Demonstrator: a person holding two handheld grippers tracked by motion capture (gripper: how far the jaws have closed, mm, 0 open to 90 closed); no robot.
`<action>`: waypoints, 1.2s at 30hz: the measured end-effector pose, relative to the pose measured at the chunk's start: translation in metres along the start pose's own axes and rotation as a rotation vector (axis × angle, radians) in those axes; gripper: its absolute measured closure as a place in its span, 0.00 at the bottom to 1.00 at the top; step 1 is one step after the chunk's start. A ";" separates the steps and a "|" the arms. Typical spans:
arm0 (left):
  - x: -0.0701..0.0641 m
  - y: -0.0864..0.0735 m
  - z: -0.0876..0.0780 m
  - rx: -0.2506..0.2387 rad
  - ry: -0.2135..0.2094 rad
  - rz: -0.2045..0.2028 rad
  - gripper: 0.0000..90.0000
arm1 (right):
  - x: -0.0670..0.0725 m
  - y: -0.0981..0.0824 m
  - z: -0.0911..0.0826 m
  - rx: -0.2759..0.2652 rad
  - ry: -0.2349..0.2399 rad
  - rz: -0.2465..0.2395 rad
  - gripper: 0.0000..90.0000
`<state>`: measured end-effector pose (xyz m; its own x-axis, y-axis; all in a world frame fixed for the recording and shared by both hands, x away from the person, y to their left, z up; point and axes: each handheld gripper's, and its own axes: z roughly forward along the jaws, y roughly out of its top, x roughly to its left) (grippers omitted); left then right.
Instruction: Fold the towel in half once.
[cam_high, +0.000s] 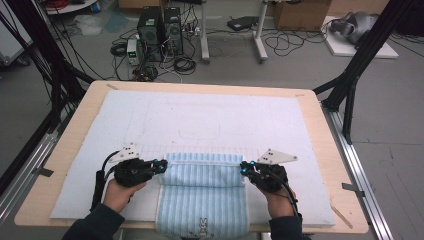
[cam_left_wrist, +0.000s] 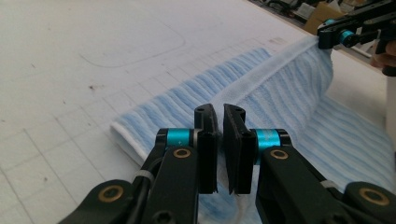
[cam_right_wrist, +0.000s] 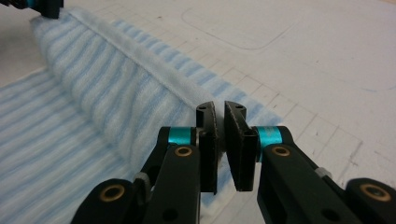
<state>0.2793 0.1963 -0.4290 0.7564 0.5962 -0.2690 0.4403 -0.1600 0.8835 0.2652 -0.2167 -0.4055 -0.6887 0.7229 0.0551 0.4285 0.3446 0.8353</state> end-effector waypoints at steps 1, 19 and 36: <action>-0.002 -0.002 -0.002 -0.002 -0.005 -0.002 0.93 | 0.003 -0.001 -0.004 -0.003 0.007 0.005 0.93; -0.016 -0.011 -0.015 -0.008 0.022 -0.019 0.49 | 0.029 -0.026 -0.030 0.002 -0.007 -0.006 0.73; 0.038 0.007 0.029 0.019 0.180 -0.090 0.44 | -0.020 -0.002 0.040 0.115 -0.143 0.074 0.52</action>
<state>0.3250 0.1948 -0.4438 0.6155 0.7396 -0.2722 0.5126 -0.1133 0.8511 0.3013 -0.2081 -0.4304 -0.5667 0.8234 0.0287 0.5440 0.3477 0.7637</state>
